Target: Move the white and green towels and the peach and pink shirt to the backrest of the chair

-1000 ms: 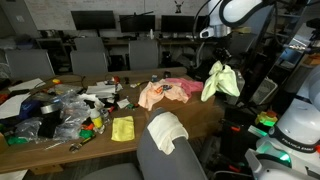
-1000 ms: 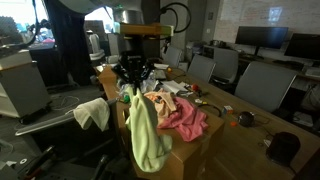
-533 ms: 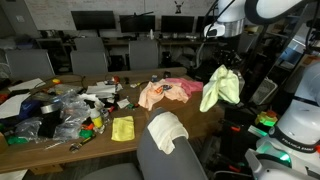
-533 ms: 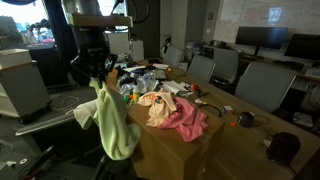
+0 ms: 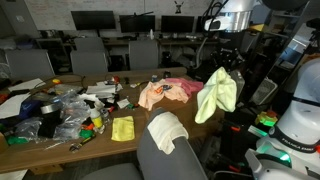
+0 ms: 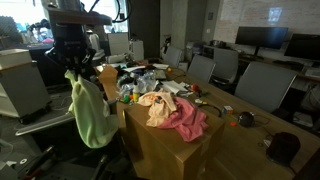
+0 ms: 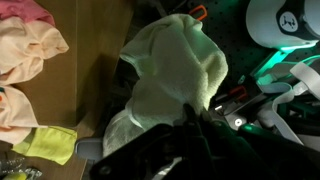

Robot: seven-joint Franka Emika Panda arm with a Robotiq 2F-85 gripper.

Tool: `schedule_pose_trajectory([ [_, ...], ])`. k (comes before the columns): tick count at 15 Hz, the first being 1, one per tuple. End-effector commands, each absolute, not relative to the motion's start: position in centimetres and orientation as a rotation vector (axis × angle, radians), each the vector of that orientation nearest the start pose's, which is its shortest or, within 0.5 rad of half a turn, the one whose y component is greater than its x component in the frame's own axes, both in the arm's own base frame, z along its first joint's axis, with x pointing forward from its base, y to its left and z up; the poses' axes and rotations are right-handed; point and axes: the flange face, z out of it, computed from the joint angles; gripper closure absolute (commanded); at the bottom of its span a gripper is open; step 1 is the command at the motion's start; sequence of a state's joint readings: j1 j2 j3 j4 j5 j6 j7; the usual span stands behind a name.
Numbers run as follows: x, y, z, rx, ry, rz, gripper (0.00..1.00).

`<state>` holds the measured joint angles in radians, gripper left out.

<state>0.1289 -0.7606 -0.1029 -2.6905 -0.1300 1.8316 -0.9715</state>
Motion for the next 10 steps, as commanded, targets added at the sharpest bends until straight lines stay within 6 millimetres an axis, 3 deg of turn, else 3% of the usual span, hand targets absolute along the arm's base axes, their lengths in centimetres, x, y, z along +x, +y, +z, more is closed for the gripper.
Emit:
schedule_pose_trajectory([
  [1, 31.3, 2.7, 45.5, -2.718, -1.537, 0.039, 0.99],
  [10, 34.6, 11.6, 44.6, -2.797, -1.513, -0.012, 0.99],
])
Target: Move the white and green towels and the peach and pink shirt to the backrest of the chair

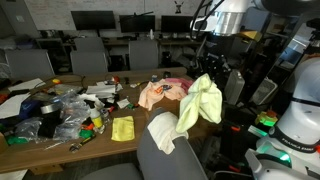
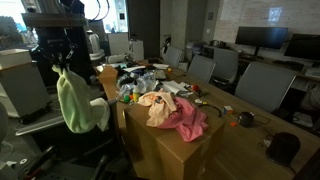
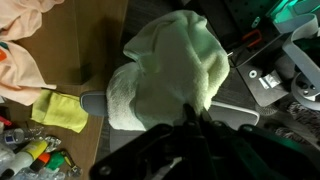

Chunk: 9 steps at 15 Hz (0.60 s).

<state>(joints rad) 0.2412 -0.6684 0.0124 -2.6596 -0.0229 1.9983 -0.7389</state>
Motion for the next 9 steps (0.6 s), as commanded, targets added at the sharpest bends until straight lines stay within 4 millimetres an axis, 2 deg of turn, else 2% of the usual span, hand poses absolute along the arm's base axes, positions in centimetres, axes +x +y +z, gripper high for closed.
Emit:
schedule_pose_trajectory([
  [1, 34.7, 12.6, 44.3, -2.802, -1.525, -0.009, 0.99],
  [9, 33.9, 20.0, 42.9, -2.784, -1.657, 0.032, 0.99],
])
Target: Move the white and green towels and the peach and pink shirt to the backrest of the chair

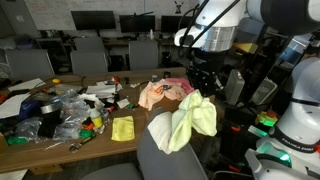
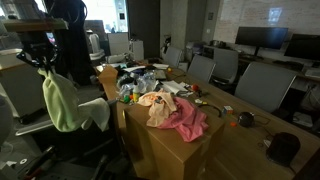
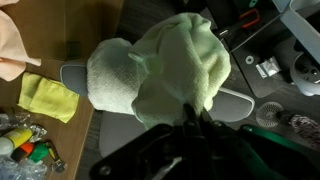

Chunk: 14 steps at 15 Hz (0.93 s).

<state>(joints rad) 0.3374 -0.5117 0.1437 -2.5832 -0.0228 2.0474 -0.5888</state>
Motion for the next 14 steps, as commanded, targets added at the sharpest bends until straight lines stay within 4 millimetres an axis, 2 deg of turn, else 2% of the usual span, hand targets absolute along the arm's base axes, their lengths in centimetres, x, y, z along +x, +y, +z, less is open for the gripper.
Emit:
schedule_pose_trajectory([
  [1, 33.7, 20.9, 43.0, -2.785, -1.661, 0.022, 0.99],
  [6, 34.1, 23.3, 41.8, -2.806, -1.622, 0.013, 0.99],
  [14, 35.2, 23.9, 37.6, -2.861, -1.560, 0.111, 0.99],
])
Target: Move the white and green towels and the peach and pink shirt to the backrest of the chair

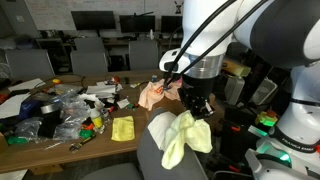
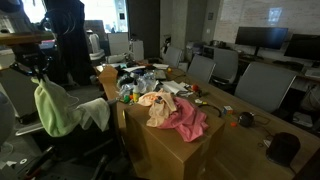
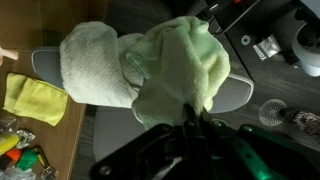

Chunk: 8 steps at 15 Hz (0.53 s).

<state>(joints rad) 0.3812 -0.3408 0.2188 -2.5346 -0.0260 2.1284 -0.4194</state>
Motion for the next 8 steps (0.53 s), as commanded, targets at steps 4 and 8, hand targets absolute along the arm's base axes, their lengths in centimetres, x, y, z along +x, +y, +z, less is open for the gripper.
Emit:
schedule_pose_trajectory([
  [4, 35.4, 24.0, 36.3, -2.875, -1.538, 0.155, 0.99],
  [8, 35.4, 24.7, 35.9, -2.883, -1.523, 0.173, 0.99],
])
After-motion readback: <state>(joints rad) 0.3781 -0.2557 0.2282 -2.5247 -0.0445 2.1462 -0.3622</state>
